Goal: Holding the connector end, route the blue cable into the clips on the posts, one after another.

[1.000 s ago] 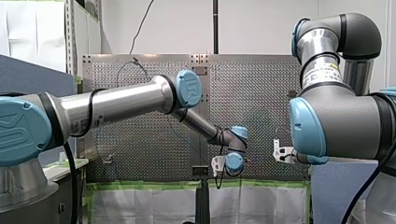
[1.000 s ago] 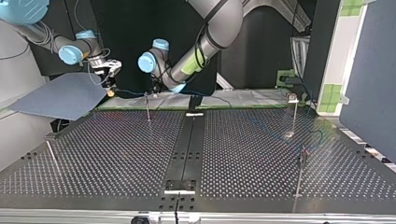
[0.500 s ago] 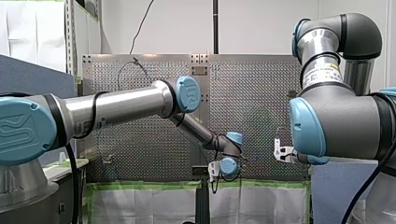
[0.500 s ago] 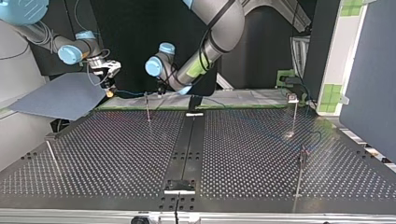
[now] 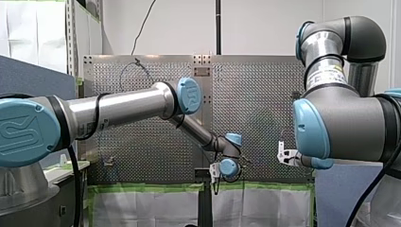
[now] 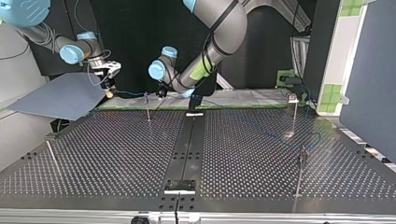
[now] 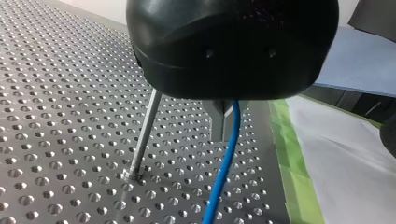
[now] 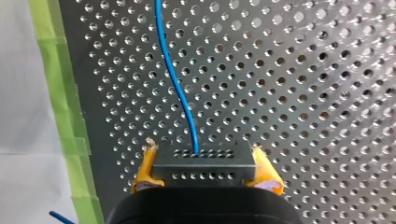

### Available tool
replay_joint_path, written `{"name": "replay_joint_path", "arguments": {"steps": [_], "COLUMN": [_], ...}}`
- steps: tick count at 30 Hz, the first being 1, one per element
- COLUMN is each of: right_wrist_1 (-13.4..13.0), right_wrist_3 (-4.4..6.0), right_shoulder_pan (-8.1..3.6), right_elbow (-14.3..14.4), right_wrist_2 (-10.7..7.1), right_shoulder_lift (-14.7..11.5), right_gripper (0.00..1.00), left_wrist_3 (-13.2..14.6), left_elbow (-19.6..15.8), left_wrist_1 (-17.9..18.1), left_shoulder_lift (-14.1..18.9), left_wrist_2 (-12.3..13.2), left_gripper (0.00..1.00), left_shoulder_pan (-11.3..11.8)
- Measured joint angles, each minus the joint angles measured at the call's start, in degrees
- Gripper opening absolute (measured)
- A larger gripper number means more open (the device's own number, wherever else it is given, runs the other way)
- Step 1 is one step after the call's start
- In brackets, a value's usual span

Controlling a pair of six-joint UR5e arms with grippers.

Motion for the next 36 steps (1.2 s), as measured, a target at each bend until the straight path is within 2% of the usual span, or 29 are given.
{"name": "replay_joint_path", "arguments": {"steps": [12,18,27,36], "right_wrist_1": [0.2,0.9,2.8,3.4], "right_wrist_3": [0.35,0.07,-0.3,-0.01], "right_shoulder_pan": [0.25,0.3,0.35,0.35], "right_elbow": [-1.5,-2.6,-4.4,-5.7], "right_wrist_2": [0.72,1.38,1.68,1.84], "right_shoulder_lift": [2.5,4.3,4.8,4.9], "right_gripper": [0.0,0.0,0.0,0.0], "left_wrist_3": [-0.8,-0.9,-1.5,-2.3], "left_elbow": [0.0,0.0,0.0,0.0], "left_wrist_1": [1.3,1.4,2.3,3.1], "left_shoulder_lift": [0.0,0.0,0.0,0.0], "left_wrist_2": [0.9,1.4,2.1,1.8], "left_gripper": [0.0,0.0,0.0,0.0], "left_shoulder_pan": [0.5,0.6,0.4,0.8]}}
